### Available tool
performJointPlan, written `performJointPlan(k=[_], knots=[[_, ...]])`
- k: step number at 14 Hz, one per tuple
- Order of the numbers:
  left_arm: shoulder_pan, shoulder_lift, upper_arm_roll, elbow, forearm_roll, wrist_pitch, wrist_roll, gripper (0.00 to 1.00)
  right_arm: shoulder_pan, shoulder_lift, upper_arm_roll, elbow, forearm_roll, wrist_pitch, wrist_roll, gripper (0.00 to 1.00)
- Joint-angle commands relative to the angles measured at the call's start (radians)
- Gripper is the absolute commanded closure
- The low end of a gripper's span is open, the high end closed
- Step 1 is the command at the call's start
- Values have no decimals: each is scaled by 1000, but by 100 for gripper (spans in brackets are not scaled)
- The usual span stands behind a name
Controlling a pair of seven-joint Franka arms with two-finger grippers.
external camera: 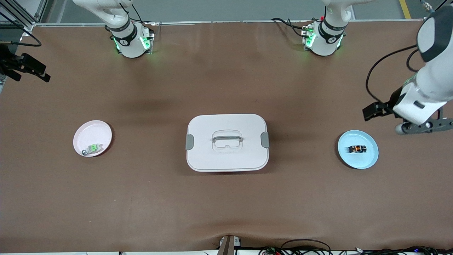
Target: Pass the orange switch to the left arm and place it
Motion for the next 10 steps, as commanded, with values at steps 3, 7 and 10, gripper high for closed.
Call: performJointPlan(k=[3, 7, 10], knots=[[-114, -152, 101, -103, -19, -29, 29, 0, -18, 6, 12, 20, -12, -15, 10, 0], [-123, -189, 110, -102, -52, -75, 32, 0, -18, 7, 12, 20, -12, -15, 10, 0], [-130, -208, 116, -94, -54, -108, 69, 0, -18, 7, 12, 20, -12, -15, 10, 0]])
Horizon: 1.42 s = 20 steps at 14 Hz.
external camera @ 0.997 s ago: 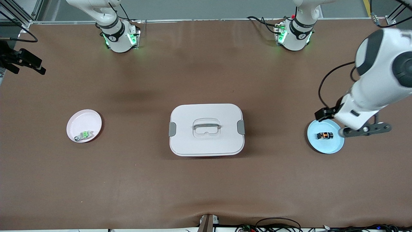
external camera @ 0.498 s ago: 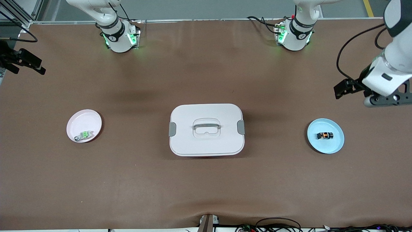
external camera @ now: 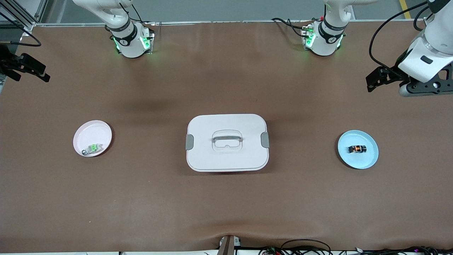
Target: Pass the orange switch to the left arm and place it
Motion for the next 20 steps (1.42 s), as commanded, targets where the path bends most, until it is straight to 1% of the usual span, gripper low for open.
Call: performJointPlan(k=[1, 3, 5, 8, 11, 17, 20], knots=[[-16, -45, 33, -14, -19, -25, 50, 0, -17, 7, 12, 19, -11, -15, 9, 0], [-19, -70, 40, 7, -19, -60, 62, 0, -17, 7, 12, 21, -11, -14, 9, 0], [-13, -51, 44, 32, -36, -69, 65, 0, -17, 7, 12, 24, -11, -15, 9, 0], [-9, -51, 44, 32, -64, -71, 65, 0, -17, 7, 12, 24, -11, -17, 9, 0], [-9, -54, 44, 32, -64, -89, 64, 0, -17, 7, 12, 26, -11, -17, 9, 0], [-7, -44, 45, 67, -52, -89, 70, 0, -17, 7, 12, 24, -11, -15, 9, 0], [-5, -38, 45, 69, -52, -89, 73, 0, -17, 7, 12, 24, -11, -15, 9, 0]])
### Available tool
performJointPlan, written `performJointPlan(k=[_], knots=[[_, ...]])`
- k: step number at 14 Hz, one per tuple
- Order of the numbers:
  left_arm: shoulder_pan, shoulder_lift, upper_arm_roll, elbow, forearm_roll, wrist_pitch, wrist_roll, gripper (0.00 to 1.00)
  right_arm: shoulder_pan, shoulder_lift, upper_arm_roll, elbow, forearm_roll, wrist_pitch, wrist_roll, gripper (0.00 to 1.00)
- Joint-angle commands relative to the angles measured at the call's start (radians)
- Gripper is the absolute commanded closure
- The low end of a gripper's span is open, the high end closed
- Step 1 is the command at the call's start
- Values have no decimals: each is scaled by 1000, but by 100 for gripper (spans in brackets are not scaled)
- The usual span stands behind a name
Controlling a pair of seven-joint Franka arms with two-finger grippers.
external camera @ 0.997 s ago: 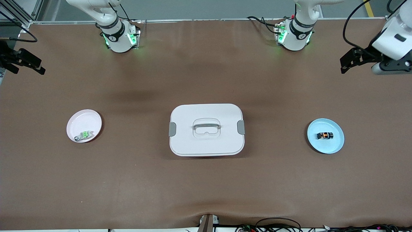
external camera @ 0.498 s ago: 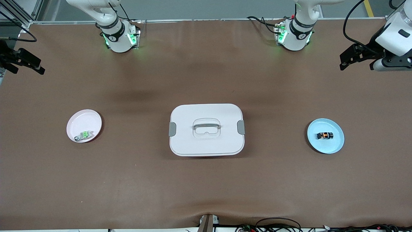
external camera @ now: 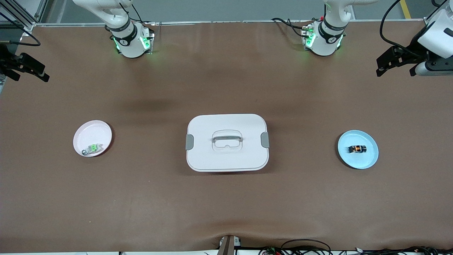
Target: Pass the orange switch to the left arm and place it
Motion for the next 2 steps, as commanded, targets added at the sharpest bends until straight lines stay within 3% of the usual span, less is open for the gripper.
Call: performJointPlan(k=[1, 2], knots=[[-1, 17, 7, 24, -5, -22, 24, 0, -17, 7, 12, 20, -11, -15, 9, 0], [-2, 19, 7, 24, -5, -22, 23, 0, -17, 7, 12, 20, -11, -15, 9, 0]])
